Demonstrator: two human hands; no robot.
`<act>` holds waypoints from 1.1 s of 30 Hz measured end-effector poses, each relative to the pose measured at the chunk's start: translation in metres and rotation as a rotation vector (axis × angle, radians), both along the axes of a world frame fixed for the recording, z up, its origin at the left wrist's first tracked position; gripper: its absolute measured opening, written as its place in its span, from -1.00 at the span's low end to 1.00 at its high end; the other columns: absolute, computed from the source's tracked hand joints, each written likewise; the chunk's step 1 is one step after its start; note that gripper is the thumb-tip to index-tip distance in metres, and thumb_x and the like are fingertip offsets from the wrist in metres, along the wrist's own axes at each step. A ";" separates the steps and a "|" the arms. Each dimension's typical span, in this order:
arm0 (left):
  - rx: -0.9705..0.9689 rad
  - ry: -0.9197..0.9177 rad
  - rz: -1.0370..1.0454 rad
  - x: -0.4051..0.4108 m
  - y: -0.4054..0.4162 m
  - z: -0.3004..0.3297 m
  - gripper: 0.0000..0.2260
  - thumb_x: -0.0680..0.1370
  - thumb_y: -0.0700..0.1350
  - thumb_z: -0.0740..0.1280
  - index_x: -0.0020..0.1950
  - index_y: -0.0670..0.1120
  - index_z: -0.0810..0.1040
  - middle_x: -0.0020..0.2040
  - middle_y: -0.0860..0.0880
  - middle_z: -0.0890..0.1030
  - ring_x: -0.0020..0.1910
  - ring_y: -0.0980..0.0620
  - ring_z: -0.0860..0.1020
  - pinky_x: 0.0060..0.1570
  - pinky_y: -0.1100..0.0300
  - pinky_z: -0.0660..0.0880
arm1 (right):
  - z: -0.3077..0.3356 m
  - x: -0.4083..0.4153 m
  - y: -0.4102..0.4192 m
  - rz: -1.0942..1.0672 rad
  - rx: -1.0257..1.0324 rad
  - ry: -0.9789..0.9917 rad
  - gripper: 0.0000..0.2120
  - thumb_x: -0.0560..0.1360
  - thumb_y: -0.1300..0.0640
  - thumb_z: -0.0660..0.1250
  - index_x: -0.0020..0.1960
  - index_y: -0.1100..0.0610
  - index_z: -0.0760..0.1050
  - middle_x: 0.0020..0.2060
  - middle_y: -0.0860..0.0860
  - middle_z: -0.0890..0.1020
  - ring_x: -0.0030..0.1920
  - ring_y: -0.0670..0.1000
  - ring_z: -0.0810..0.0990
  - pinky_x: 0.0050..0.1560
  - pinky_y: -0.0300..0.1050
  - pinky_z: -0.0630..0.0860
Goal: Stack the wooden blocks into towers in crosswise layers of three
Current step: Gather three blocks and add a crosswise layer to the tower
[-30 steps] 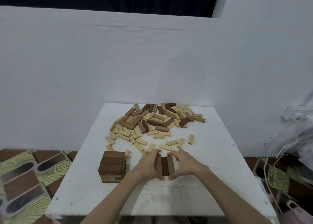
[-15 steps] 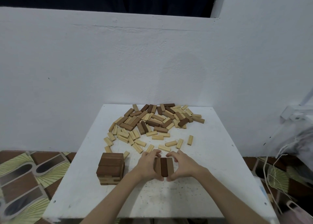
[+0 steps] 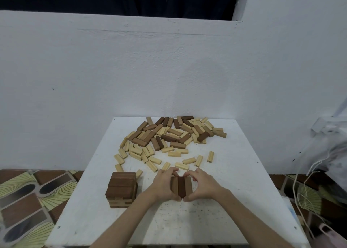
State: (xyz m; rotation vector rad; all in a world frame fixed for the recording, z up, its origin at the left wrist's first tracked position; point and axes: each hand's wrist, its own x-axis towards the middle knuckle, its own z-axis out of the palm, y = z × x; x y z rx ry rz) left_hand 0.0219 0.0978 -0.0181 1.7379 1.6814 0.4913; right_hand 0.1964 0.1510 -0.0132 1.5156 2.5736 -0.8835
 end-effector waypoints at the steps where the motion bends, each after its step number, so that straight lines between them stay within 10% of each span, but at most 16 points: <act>1: 0.000 0.000 0.001 0.000 0.000 0.000 -0.20 0.26 -0.04 0.56 0.39 0.04 0.21 0.21 0.09 0.41 0.22 0.07 0.23 0.23 0.16 0.31 | 0.000 0.000 0.000 -0.001 -0.002 0.001 -0.27 0.21 -0.21 0.53 0.30 -0.15 0.32 0.06 -0.05 0.39 0.07 -0.07 0.41 0.15 -0.10 0.45; 21: 0.065 -0.014 -0.016 0.001 0.006 0.013 -0.18 0.23 -0.06 0.59 0.38 -0.02 0.21 0.18 0.09 0.42 0.22 0.11 0.27 0.15 0.24 0.29 | 0.018 0.006 -0.004 -0.036 -0.029 0.132 -0.31 0.22 -0.10 0.57 0.27 -0.10 0.36 -0.05 -0.16 0.32 0.02 -0.12 0.36 0.12 -0.15 0.35; 26: 0.115 -0.015 -0.041 -0.004 0.012 0.033 -0.16 0.23 -0.04 0.59 0.39 -0.06 0.22 0.18 0.07 0.44 0.23 0.08 0.29 0.13 0.28 0.29 | 0.040 0.004 -0.005 -0.044 0.028 0.210 -0.12 -0.01 -0.33 0.44 0.27 -0.09 0.37 -0.09 -0.25 0.29 0.00 -0.12 0.38 0.03 -0.18 0.37; 33: 0.152 0.028 -0.082 -0.034 0.010 0.073 -0.17 0.23 -0.06 0.60 0.38 -0.06 0.23 0.15 0.12 0.44 0.23 0.12 0.30 0.24 0.21 0.27 | 0.067 -0.019 -0.003 -0.001 0.107 0.237 -0.30 0.21 -0.12 0.59 0.27 -0.03 0.40 0.05 -0.07 0.37 0.07 -0.08 0.40 0.03 -0.16 0.39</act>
